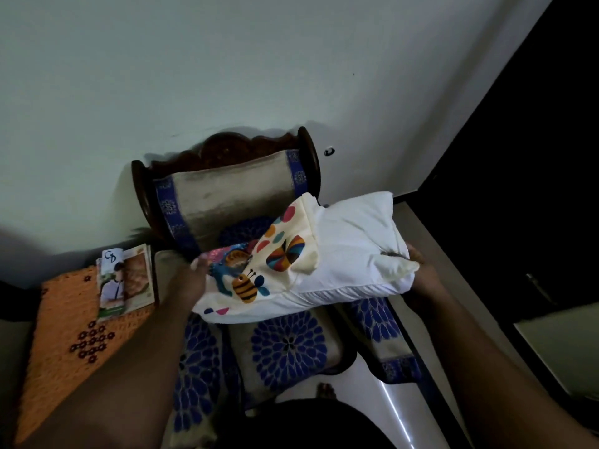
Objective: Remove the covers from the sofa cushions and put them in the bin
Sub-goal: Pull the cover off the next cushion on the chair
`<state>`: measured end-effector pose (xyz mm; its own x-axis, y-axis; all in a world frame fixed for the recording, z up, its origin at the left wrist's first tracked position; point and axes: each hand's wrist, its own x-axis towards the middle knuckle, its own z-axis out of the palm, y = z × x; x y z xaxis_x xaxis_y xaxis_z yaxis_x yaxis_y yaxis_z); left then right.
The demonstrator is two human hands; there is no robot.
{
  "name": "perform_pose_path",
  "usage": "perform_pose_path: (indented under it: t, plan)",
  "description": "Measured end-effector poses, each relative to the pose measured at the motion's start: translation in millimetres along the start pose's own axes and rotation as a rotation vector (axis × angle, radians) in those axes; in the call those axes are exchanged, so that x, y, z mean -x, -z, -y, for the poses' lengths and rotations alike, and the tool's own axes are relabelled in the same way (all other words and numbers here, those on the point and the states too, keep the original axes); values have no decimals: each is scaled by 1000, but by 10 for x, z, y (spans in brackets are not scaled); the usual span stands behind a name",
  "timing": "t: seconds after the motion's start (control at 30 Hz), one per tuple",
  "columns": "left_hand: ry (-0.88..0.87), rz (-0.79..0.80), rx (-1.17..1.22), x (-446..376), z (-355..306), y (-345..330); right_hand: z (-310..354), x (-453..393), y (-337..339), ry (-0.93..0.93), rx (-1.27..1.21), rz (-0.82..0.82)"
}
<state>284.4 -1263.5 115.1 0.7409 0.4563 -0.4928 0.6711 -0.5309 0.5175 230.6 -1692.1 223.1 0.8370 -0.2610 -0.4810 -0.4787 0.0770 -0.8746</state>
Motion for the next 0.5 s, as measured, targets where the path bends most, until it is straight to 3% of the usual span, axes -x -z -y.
perform_pose_path:
  t: [0.1, 0.13, 0.2, 0.27, 0.37, 0.5]
  plan:
    - [-133, 57, 26, 297, -409, -336, -44, -22, -120, 4, -165, 34]
    - [-189, 145, 86, 383, -555, -482, -62, -13, -164, 37, -154, 84]
    - [-245, 377, 293, 591, -879, -707, -75, 39, -227, 109, -88, 176]
    - [-152, 481, 559, 651, -1061, -795, -124, 94, -224, 122, -79, 279]
    - [-11, 358, 663, 647, -1034, -719, -294, 74, -116, 138, -46, 417]
    - [-42, 203, 563, 704, -902, -802, -282, 36, -26, 128, 161, 621]
